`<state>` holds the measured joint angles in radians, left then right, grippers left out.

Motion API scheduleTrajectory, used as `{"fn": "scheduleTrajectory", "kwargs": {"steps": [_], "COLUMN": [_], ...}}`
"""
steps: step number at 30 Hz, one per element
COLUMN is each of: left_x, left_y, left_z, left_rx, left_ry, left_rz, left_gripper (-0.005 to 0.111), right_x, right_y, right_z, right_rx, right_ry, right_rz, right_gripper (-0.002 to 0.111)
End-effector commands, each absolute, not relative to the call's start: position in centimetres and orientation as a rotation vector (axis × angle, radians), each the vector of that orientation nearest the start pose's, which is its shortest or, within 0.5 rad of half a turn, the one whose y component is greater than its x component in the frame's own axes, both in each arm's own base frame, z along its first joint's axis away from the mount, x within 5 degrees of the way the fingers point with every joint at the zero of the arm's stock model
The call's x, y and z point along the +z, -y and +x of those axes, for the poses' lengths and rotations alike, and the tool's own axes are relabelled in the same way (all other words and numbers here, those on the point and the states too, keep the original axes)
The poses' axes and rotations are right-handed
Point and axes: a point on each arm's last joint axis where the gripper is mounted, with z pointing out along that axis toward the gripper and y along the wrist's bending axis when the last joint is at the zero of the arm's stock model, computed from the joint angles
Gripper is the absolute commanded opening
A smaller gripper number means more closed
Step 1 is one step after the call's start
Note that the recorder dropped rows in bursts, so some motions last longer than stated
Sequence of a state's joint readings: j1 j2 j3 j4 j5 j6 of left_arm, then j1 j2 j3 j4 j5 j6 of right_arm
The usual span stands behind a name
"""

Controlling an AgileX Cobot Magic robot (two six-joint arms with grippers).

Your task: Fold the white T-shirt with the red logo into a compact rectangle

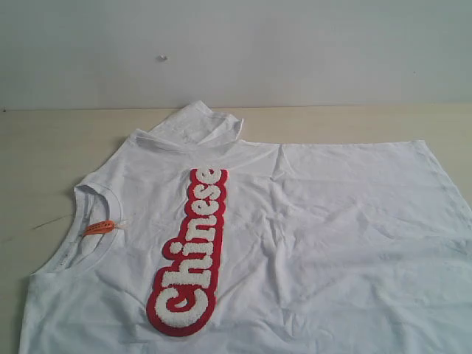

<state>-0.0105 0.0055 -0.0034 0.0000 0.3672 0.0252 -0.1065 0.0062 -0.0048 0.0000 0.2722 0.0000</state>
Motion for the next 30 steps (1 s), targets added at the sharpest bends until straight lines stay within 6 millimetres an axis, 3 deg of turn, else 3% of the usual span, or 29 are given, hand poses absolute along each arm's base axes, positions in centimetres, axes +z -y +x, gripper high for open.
{"fn": "scheduleTrajectory", "kwargs": {"steps": [1,30], "left_x": [18.1,18.1], "left_y": [0.0,0.1], "left_z": [5.3,5.3], "left_rx": [0.010,0.008], "left_ry": [-1.841,-1.841], "left_rz": [0.027,0.029], "left_gripper": [0.000,0.000], "right_x": [18.9,20.3], "right_y": [0.6,0.5], "right_z": [5.5,5.6], "right_rx": [-0.082,-0.068], "right_ry": [-1.747,-1.597], "right_rz": [0.098,0.070], "right_gripper": [0.000,0.000]}}
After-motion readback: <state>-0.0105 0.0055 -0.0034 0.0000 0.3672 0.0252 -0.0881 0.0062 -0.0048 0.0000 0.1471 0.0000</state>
